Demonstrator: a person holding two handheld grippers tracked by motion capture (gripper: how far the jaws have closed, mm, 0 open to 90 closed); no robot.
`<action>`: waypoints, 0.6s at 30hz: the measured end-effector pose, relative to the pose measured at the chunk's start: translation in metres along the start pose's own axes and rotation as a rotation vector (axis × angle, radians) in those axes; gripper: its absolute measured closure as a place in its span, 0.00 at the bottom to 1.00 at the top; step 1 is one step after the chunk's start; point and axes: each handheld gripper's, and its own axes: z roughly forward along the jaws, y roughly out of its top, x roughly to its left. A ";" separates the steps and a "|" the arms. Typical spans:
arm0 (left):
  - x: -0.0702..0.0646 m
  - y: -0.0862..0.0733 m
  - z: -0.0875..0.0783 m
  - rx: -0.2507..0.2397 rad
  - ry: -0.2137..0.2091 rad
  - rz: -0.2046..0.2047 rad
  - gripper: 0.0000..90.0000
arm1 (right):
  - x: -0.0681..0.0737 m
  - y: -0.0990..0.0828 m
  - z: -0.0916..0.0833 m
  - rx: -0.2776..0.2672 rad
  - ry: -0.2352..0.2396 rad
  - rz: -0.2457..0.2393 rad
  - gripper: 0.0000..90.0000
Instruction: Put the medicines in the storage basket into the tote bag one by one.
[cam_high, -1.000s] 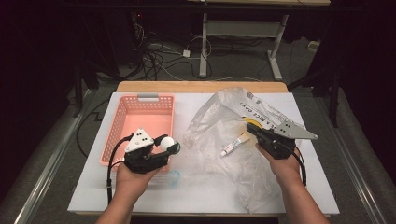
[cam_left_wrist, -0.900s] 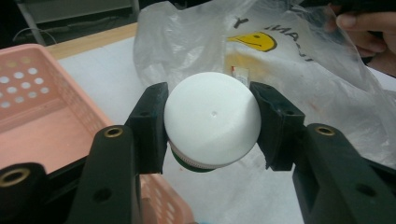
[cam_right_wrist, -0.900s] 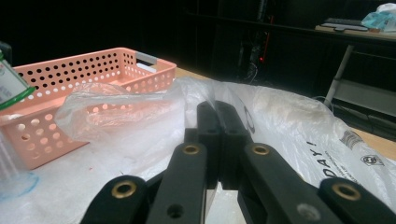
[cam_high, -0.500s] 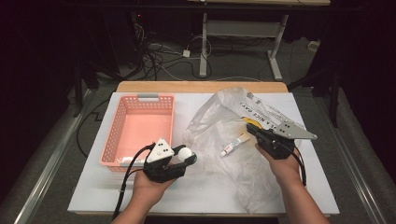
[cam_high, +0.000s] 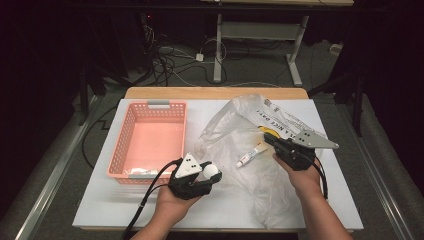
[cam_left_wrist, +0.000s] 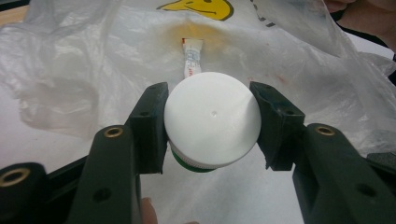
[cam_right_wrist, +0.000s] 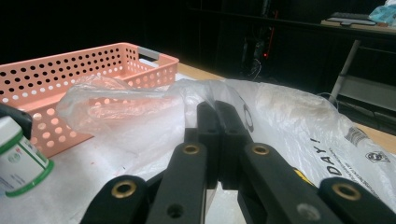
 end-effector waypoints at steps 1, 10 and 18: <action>-0.001 0.002 0.005 0.004 -0.008 0.002 0.54 | 0.000 0.000 0.000 0.000 0.001 0.000 1.00; -0.006 0.013 0.027 -0.001 -0.019 0.013 0.54 | 0.000 0.000 -0.001 -0.005 -0.005 -0.003 1.00; -0.012 0.029 0.058 -0.015 -0.044 0.021 0.54 | -0.001 0.000 -0.001 -0.008 -0.001 0.004 1.00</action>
